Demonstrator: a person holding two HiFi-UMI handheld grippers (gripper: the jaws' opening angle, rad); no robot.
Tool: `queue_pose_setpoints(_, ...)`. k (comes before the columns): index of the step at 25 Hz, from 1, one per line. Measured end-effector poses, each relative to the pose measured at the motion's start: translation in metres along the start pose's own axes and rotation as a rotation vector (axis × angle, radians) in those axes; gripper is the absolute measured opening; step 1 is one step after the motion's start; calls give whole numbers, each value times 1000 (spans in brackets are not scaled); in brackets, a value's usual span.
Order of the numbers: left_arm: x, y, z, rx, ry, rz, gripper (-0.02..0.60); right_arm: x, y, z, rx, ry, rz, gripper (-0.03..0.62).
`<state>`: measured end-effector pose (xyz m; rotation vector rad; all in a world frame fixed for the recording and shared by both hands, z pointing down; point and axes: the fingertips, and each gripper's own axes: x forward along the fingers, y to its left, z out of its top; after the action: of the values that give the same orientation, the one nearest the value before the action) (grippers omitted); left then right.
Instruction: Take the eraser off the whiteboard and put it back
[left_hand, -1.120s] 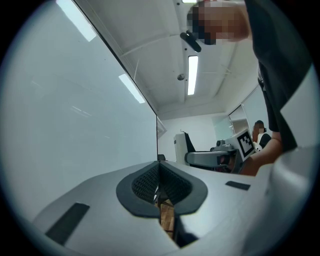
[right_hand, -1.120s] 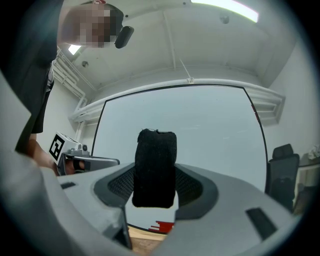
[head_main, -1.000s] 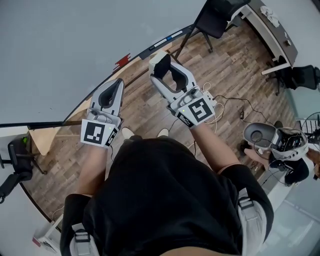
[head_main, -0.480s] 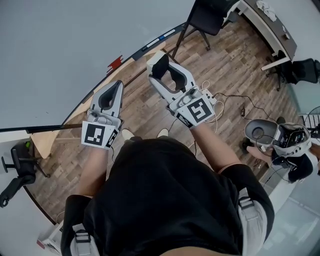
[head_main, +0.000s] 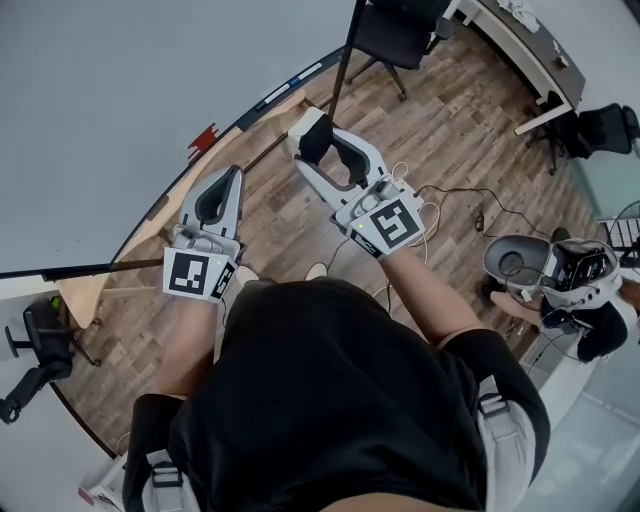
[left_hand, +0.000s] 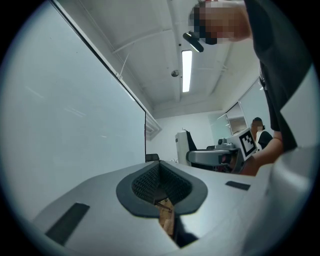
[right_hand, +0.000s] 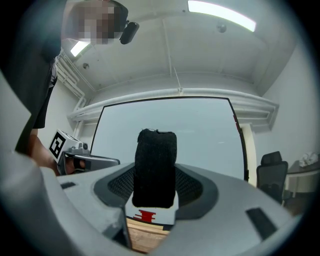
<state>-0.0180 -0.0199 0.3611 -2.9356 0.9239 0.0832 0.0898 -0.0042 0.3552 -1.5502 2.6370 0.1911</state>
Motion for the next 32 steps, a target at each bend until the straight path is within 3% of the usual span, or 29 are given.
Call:
queue_pose_setpoints(10,57,-11,-9,-9,16,-61,-5,-5,-52,-6,19,-3,-66,225)
queue_pose_setpoints(32,252,115,-14,-45,-33,-229,-5,146,-203,-24,-40,73,-206,225)
